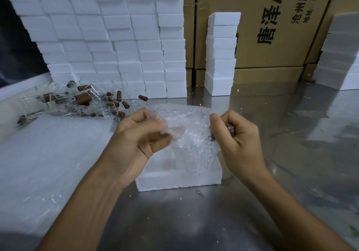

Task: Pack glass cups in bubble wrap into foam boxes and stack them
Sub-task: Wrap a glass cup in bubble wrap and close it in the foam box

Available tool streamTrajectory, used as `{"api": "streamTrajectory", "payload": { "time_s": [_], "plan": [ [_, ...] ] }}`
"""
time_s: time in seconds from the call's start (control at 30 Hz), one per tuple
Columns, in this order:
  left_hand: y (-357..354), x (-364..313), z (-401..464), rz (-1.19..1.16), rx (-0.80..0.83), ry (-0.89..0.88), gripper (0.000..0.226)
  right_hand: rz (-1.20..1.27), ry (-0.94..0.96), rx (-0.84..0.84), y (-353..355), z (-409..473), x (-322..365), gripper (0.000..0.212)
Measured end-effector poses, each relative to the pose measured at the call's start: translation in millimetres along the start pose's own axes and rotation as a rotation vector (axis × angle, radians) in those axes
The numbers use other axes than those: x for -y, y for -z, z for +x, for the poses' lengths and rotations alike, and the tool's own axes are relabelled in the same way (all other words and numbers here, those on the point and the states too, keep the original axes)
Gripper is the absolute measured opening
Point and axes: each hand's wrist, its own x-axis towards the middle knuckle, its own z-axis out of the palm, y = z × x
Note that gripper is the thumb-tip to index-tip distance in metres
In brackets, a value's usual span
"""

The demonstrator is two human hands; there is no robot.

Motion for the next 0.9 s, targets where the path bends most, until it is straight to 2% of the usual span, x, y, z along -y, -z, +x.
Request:
{"api": "streamTrajectory", "payload": {
  "time_s": [0.07, 0.17, 0.27, 0.33, 0.4, 0.53, 0.67, 0.83, 0.9],
  "plan": [
    [-3.2, 8.1, 1.0, 0.101, -0.091, -0.081, 0.032, -0.002, 0.009, -0.016, -1.3, -1.4, 0.9, 0.036],
    [-9.0, 21.5, 2.8, 0.525, -0.211, -0.351, 0.034, -0.023, 0.008, -0.021, -3.7, -4.7, 0.6, 0.035],
    [-10.9, 27.1, 0.9, 0.895, -0.091, -0.535, 0.028, -0.034, 0.003, -0.058, -6.1, -6.6, -0.5, 0.034],
    [-11.8, 26.7, -2.6, 0.970, 0.017, -0.560, 0.015, -0.032, 0.000, -0.108, -6.5, -6.0, -1.4, 0.035],
    [-14.5, 28.0, -6.8, 1.046, 0.075, -0.535, 0.021, -0.036, 0.013, -0.152, -6.9, -5.2, -1.4, 0.035],
    [-22.4, 36.6, -11.5, 1.380, 0.083, -0.565, 0.031, -0.048, 0.061, -0.197, -7.4, -6.2, 0.4, 0.033],
    [-26.5, 36.6, -11.2, 1.406, 0.042, -0.480, 0.043, -0.046, 0.124, -0.188, -12.0, -9.7, 4.6, 0.029],
    [-30.3, 34.1, -11.0, 1.334, 0.114, -0.429, 0.026, -0.026, 0.158, -0.174, -16.3, -12.7, 8.0, 0.030],
    [-28.2, 33.6, -10.2, 1.290, 0.140, -0.413, 0.027, -0.021, 0.153, -0.170, -15.9, -13.5, 8.8, 0.031]
  ]
}}
